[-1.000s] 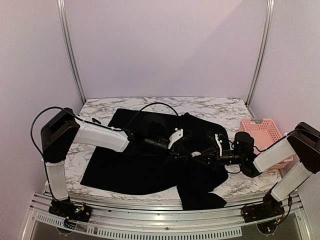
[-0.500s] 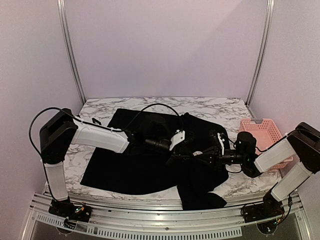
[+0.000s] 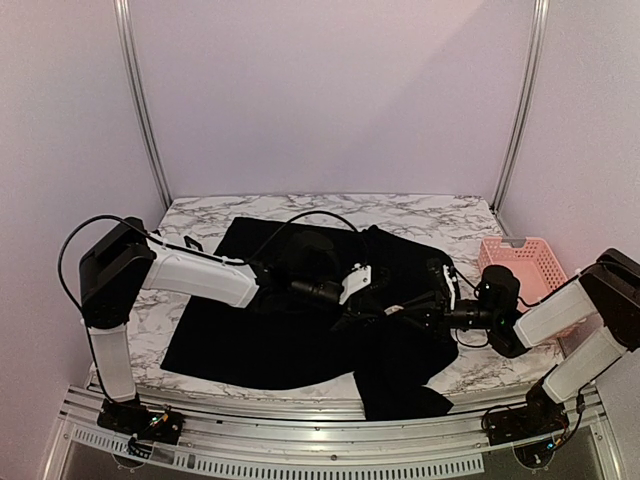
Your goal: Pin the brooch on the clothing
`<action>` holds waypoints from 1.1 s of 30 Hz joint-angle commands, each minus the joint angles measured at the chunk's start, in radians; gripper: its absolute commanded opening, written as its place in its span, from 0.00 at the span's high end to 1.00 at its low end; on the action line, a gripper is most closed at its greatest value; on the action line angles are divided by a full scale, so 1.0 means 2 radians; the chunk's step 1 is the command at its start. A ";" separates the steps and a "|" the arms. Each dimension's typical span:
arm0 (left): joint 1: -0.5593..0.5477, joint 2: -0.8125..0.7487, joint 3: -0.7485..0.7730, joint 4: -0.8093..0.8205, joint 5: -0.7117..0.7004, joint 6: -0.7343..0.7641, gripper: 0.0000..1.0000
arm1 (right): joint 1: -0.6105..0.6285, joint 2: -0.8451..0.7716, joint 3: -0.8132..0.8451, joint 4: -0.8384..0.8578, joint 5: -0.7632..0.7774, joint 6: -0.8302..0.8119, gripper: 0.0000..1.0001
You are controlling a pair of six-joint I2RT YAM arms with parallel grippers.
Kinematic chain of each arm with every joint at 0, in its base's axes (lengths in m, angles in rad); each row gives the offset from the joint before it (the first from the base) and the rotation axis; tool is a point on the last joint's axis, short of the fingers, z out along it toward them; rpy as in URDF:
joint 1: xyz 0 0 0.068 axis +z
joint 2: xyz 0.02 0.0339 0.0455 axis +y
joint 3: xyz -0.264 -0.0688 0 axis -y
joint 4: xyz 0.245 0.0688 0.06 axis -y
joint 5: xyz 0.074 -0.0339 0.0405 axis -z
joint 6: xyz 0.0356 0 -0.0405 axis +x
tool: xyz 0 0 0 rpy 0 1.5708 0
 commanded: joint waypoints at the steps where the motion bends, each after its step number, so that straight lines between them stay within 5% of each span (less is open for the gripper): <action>1: -0.004 -0.011 -0.004 -0.012 0.000 -0.001 1.00 | -0.005 -0.006 0.001 0.003 -0.006 -0.001 0.77; 6: -0.004 -0.013 -0.009 -0.008 -0.039 0.017 1.00 | -0.006 -0.051 0.009 -0.101 -0.015 -0.042 0.59; 12: -0.017 -0.014 -0.033 0.023 -0.076 0.143 1.00 | -0.031 -0.126 0.061 -0.301 -0.031 -0.073 0.51; 18: -0.047 -0.002 -0.077 0.093 -0.136 0.332 0.99 | -0.039 -0.142 0.122 -0.426 0.241 0.023 0.47; 23: -0.060 -0.033 -0.095 0.038 -0.124 0.451 0.26 | -0.039 -0.034 0.253 -0.650 0.446 0.112 0.53; 27: -0.060 -0.101 -0.100 -0.059 -0.124 0.478 0.07 | -0.039 0.012 0.288 -0.699 0.492 0.138 0.53; 33: 0.003 -0.172 -0.025 -0.277 -0.155 0.283 0.06 | -0.039 0.084 0.336 -0.742 0.494 0.139 0.53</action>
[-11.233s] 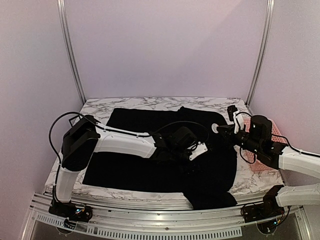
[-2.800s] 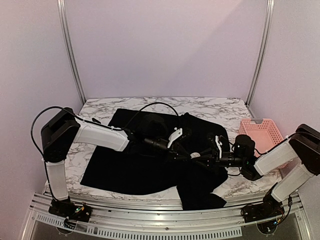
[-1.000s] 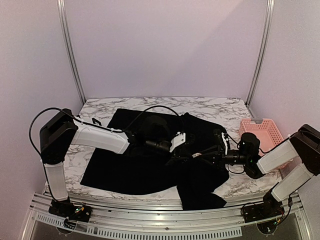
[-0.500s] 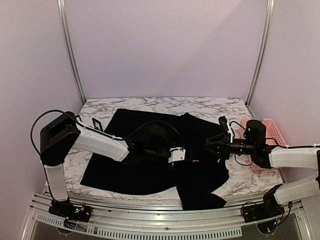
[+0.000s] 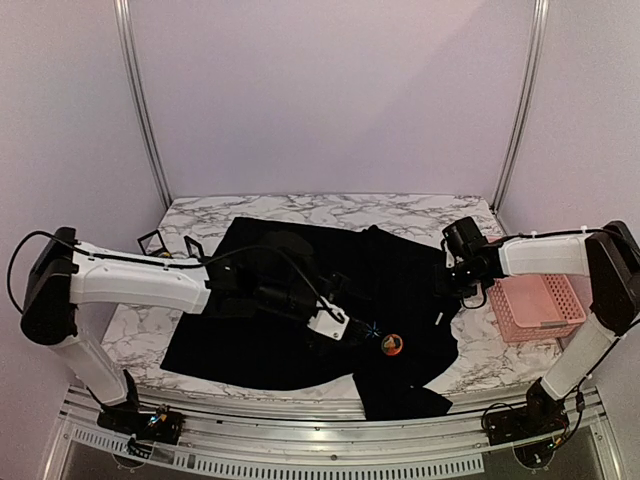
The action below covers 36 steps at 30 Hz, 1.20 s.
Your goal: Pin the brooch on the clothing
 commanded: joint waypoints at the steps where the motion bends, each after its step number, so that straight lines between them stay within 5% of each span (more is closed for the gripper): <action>1: 0.066 -0.023 0.067 -0.192 -0.057 -0.160 0.11 | -0.001 0.052 0.034 -0.062 0.030 0.014 0.53; 4: 0.132 0.021 0.082 -0.236 -0.172 -0.261 0.35 | -0.004 0.100 0.051 -0.066 0.013 0.004 0.53; 6: 0.171 0.052 0.082 -0.246 -0.222 -0.289 0.41 | -0.011 0.140 0.077 -0.080 0.013 -0.001 0.53; 11: 0.216 0.121 0.081 -0.231 -0.299 -0.241 0.43 | -0.051 0.216 0.166 -0.101 0.024 -0.019 0.52; 18: 0.274 0.252 0.224 -0.276 -0.353 -0.280 0.46 | -0.098 0.352 0.402 -0.160 0.034 -0.080 0.52; 25: 0.300 0.252 0.218 -0.261 -0.362 -0.273 0.42 | -0.107 0.419 0.546 -0.197 0.043 -0.140 0.52; 29: 0.316 0.263 0.232 -0.242 -0.385 -0.260 0.42 | -0.100 0.374 0.540 -0.192 0.045 -0.160 0.52; 36: 0.319 0.250 0.269 -0.218 -0.364 -0.243 0.38 | -0.011 0.178 0.342 -0.178 0.080 -0.152 0.52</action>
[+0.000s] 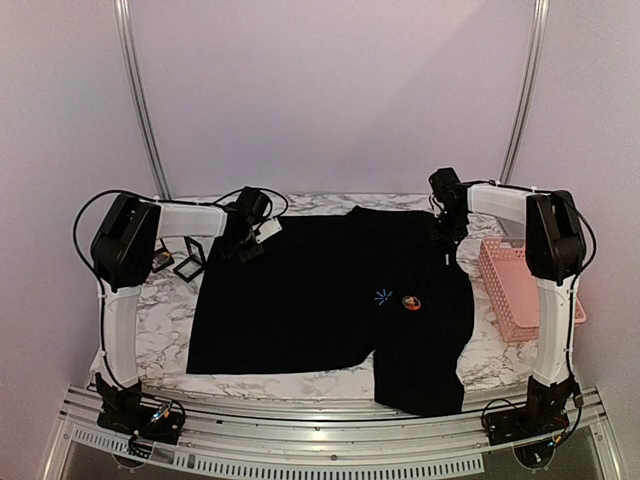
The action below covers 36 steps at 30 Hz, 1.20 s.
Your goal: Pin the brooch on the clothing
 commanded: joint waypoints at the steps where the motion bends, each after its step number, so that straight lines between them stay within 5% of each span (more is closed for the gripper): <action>1: 0.004 -0.009 0.025 -0.027 0.032 0.004 0.36 | 0.080 -0.164 -0.134 -0.015 0.019 0.029 0.53; 9: -0.010 -0.077 0.192 -0.263 0.228 -0.082 0.19 | 0.187 -0.298 -0.330 -0.058 -0.052 0.208 0.62; 17: 0.035 -0.237 0.023 -0.313 0.222 -0.029 0.18 | 0.226 -0.350 -0.492 -0.038 -0.111 0.338 0.68; 25: 0.176 -0.269 -0.072 -0.262 0.201 -0.046 0.26 | 0.227 -0.369 -0.554 -0.106 -0.072 0.402 0.67; 30: 0.204 -0.236 -0.114 -0.175 0.145 -0.059 0.31 | 0.226 -0.403 -0.516 -0.170 -0.040 0.424 0.63; 36: 0.221 -0.173 -0.076 -0.136 0.113 -0.116 0.39 | 0.226 -0.434 -0.459 -0.238 -0.022 0.442 0.61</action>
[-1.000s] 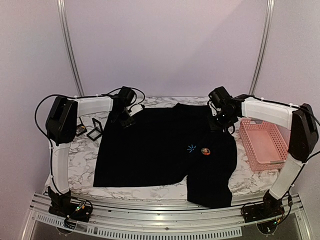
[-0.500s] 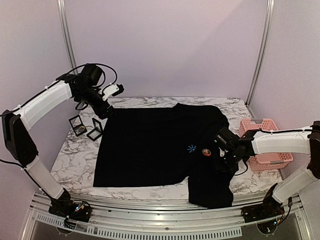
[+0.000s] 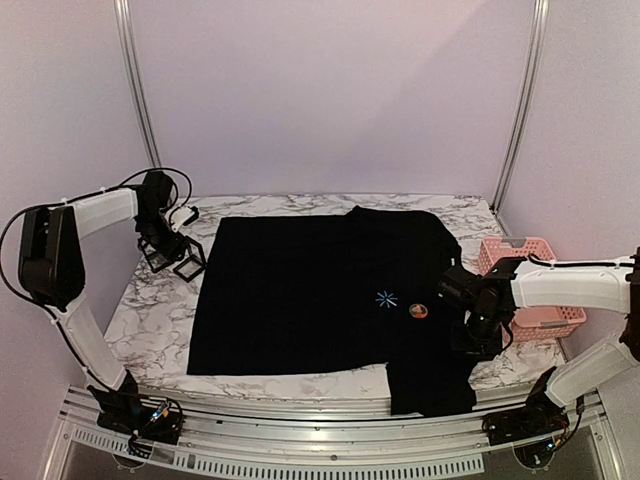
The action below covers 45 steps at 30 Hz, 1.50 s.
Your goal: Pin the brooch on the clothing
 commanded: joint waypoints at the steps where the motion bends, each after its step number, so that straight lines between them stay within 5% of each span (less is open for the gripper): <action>1: 0.019 0.041 0.032 0.052 -0.037 -0.062 0.40 | 0.000 -0.033 0.043 -0.068 0.020 0.020 0.60; 9: 0.060 0.046 -0.002 0.078 -0.015 -0.125 0.25 | 0.000 0.004 0.103 -0.037 0.044 -0.007 0.59; 19: 0.085 0.087 0.013 0.100 0.048 -0.157 0.23 | 0.001 0.079 0.157 -0.044 0.063 -0.056 0.59; 38: 0.093 0.138 0.016 0.145 0.026 -0.161 0.24 | 0.005 0.092 0.175 -0.044 0.064 -0.069 0.59; 45: 0.093 0.135 0.006 0.152 0.027 -0.158 0.37 | 0.008 0.098 0.172 -0.046 0.069 -0.071 0.59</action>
